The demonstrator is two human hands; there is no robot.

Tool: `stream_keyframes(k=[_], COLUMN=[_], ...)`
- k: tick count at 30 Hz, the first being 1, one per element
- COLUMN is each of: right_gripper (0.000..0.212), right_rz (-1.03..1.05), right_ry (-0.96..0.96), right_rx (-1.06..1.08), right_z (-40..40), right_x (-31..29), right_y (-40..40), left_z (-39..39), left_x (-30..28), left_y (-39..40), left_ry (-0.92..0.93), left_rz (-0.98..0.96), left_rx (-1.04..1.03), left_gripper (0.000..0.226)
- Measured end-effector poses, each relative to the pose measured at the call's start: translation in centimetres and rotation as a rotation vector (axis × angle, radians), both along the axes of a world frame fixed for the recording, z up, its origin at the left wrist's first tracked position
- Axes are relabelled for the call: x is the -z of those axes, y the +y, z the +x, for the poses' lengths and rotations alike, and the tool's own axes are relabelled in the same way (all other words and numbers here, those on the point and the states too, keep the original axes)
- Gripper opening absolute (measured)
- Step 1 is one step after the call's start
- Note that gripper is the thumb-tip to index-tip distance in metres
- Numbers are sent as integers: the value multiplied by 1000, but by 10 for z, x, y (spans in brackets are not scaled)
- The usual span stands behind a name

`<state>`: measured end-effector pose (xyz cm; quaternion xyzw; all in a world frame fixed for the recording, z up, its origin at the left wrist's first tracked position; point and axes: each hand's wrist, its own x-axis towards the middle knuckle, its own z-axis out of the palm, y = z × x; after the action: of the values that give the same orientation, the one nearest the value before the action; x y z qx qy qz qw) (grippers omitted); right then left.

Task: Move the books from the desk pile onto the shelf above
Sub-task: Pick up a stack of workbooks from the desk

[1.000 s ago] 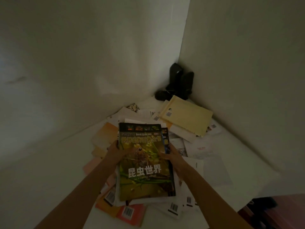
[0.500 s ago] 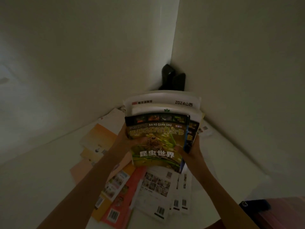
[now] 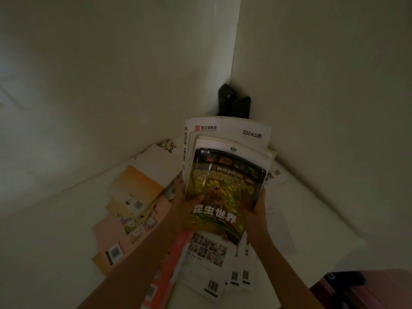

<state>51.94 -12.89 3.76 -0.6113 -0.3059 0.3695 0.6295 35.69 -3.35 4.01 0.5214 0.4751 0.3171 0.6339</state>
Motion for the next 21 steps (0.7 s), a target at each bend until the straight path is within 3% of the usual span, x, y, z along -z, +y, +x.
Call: stream_keyframes(k=[4,10,16,21], right_gripper=[63,67,61,65], right_rz=[34,118,253,375], right_ry=[-35,-136,-179,-106], right_rx=[-54,-228,-449,-559], right_z=[-4,-41,-128,-226], right_x=[-23,-73,-147,-201], right_y=[13,31,36,15], left_z=[-12,-77,-191,-295], left_x=[-21,-81,-154,-217], left_y=[2,2,-29,-83], left_ry=[81,144,207,202], left_rz=[74,170,313,455], left_rx=[-69,-197,-336,-464], left_gripper=[56,60,69,69])
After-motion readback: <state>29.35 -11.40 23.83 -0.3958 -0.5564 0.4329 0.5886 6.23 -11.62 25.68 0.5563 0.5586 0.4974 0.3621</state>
